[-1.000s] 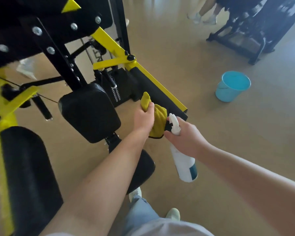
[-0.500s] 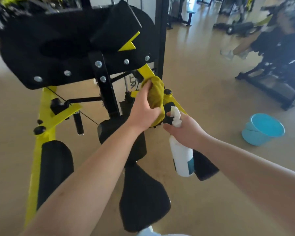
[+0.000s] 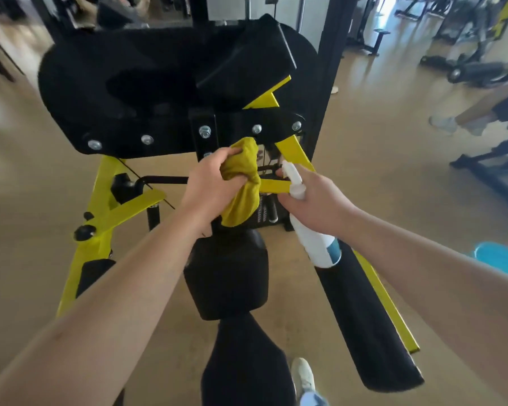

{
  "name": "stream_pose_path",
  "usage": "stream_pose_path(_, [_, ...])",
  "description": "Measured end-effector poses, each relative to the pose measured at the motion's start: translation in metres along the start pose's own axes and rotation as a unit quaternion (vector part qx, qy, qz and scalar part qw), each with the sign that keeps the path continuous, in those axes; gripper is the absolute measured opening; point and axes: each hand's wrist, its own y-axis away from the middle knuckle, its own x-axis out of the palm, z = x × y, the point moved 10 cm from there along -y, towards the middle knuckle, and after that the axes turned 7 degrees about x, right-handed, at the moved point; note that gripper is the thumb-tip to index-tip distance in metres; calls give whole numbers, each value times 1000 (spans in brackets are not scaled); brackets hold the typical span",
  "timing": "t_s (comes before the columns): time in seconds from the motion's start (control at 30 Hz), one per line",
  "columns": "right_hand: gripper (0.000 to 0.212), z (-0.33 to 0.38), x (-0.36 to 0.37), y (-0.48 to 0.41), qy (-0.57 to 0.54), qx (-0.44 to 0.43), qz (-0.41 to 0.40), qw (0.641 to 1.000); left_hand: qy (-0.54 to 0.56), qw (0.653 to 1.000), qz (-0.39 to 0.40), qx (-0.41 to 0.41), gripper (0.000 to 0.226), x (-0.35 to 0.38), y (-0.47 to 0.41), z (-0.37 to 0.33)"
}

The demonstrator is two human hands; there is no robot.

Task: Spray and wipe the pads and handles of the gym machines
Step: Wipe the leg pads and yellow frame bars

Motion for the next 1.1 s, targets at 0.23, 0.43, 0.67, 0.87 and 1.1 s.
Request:
stream_pose_path(0.23, [48,-6,29,-63,349,-88,115,926,-51,996,-9,-75,54,10,-21,34])
stream_pose_path(0.43, [14,-57,67,-83,493,-106,223,834,-63,987,19,-145,55,41,-27,53])
stream_pose_path(0.67, [11,-69,74,-100,490,-141,219,832,-11,972,18,-234,57,73,-28,71])
stream_pose_path(0.87, [19,-80,77,-108,488,-161,219,829,35,961,-8,-275,56,88,-24,74])
stream_pose_path(1.1, [23,-84,62,-123,414,-172,205,870,198,895,-117,-382,60,112,-12,77])
